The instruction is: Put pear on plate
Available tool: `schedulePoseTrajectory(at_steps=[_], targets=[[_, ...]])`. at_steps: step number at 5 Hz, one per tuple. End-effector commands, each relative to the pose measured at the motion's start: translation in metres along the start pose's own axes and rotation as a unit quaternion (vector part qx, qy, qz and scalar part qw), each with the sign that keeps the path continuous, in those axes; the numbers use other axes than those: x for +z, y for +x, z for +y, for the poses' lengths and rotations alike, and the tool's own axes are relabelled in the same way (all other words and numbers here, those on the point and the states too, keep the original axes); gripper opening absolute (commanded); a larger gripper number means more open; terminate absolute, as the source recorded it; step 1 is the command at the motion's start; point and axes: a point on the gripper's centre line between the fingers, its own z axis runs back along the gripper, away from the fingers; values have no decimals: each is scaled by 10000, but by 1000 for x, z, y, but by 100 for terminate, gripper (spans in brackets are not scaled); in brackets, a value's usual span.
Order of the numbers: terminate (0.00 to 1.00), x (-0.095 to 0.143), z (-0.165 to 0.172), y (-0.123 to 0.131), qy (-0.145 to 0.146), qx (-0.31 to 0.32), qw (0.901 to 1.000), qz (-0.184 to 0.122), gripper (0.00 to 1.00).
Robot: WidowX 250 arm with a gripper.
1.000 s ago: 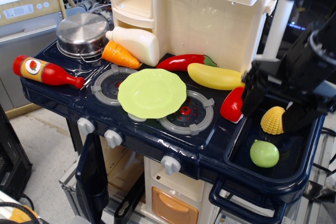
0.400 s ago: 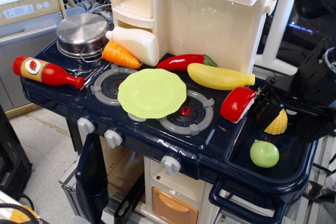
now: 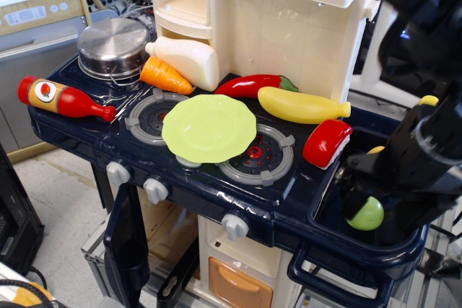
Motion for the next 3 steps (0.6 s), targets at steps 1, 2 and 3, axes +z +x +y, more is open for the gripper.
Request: schedulePoseTrajectory(at_steps=[1, 2, 3], targets=[[0, -14, -4, 11, -301, 236, 9993, -32, 100], [0, -24, -2, 13, -340, 231, 9991, -128, 100], [0, -12, -3, 9, -204, 451, 9987, 100, 0]])
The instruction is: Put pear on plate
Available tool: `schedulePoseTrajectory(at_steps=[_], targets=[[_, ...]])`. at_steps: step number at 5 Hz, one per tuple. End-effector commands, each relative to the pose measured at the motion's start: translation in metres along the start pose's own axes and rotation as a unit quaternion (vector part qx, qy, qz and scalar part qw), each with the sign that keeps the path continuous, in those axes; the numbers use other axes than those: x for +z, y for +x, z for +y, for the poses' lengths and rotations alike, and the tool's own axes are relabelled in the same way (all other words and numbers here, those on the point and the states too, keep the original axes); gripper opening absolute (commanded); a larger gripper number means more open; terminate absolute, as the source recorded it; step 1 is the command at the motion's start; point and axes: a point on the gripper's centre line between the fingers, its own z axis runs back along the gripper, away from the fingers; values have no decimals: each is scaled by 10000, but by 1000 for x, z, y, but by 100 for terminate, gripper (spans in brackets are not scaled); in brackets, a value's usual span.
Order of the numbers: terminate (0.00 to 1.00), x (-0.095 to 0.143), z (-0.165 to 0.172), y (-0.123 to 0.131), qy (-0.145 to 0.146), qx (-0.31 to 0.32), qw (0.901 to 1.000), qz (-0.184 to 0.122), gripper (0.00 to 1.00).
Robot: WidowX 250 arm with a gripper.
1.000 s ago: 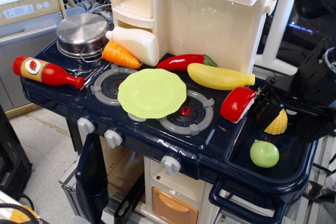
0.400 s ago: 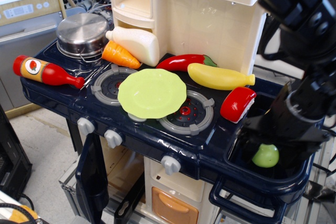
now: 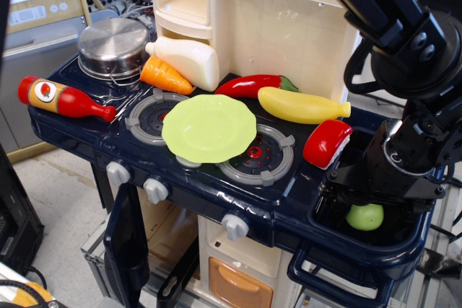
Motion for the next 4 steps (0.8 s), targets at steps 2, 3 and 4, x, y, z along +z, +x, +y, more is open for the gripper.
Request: schedulePoseTrajectory(at_steps=[2, 3, 4], targets=[[0, 92, 28, 14, 1025, 423, 9937, -137, 0], [0, 103, 67, 38, 1255, 174, 9905, -527, 0], [0, 89, 100, 64, 1003, -92, 9929, -636, 0]])
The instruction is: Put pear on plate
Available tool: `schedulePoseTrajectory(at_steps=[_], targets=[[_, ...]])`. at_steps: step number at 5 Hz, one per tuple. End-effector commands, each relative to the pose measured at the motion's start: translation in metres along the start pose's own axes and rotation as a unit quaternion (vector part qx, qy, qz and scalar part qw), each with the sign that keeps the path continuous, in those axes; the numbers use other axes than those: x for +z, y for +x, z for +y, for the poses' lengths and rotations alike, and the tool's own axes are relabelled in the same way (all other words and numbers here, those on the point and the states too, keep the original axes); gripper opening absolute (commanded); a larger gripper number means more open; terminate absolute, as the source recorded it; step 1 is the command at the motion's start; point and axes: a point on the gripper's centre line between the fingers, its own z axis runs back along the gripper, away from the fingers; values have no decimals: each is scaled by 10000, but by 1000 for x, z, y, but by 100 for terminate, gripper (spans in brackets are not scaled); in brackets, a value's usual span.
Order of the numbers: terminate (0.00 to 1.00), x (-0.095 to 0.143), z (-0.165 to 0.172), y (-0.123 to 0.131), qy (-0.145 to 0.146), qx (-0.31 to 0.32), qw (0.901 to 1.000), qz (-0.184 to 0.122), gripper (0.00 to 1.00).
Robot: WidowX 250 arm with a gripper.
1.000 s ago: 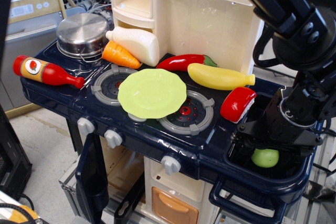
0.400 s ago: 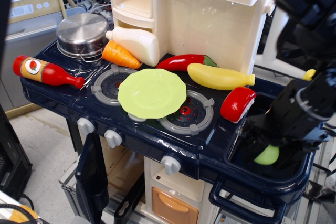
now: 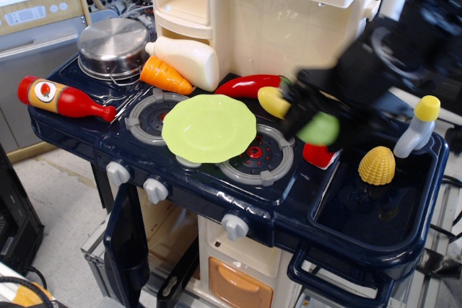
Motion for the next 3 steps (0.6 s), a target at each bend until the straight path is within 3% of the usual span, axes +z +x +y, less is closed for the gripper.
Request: schedulePoseTrajectory(at_steps=[1, 2, 3], targets=[[0, -25, 42, 51, -584, -259, 9965, -546, 0], [0, -45, 58, 61, -801, -227, 9944, -646, 0], [100, -64, 60, 58, -998, -112, 9932, -591, 0]])
